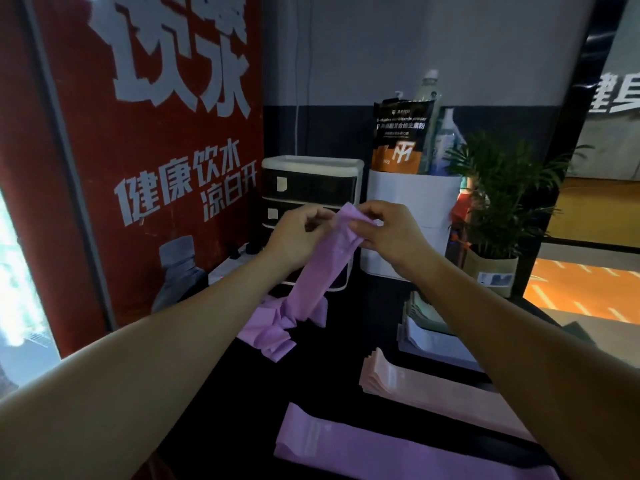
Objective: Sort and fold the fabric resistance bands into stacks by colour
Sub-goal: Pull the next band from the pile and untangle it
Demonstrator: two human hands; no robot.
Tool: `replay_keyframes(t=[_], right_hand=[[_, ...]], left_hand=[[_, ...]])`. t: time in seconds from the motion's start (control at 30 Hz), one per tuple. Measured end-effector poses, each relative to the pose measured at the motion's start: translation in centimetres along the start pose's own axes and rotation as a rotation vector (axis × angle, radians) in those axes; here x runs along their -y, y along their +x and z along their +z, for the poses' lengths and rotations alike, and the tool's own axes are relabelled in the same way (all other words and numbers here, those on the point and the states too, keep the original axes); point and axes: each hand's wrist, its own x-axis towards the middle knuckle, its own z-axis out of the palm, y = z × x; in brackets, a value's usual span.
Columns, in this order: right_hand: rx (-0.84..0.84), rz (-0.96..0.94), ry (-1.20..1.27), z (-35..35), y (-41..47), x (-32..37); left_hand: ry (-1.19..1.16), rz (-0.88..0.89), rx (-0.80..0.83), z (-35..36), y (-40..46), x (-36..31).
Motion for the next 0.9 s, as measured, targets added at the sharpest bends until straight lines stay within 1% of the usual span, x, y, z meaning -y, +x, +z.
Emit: replay_keyframes(t=[0.1,0.3,0.5,0.67,0.9], right_hand=[[0.016,0.033,0.116,-0.3,0.1,1.3],[0.010,0.055,0.162,-0.7,0.6,3.5],[-0.062,0.030,-0.008,-1.0,0.9,4.7],[-0.105,0.059,-0.030,-1.3,0.4,4.9],[-0.025,0.037,-0.085,-1.9,-0.2,5.4]], left_hand=[[-0.033,0.000,-0.055,-0.7,0.3,-1.1],[-0.036,0.021,-0.063,-1.7,0.1,-3.1],[-0.040,-0.039,0.048,-1.8,-0.6,-4.4],[0.005,-0.027,0.026,-1.7,-0.9,-4.8],[0.007,-0.011,0.014,-1.3,-0.7,-4.9]])
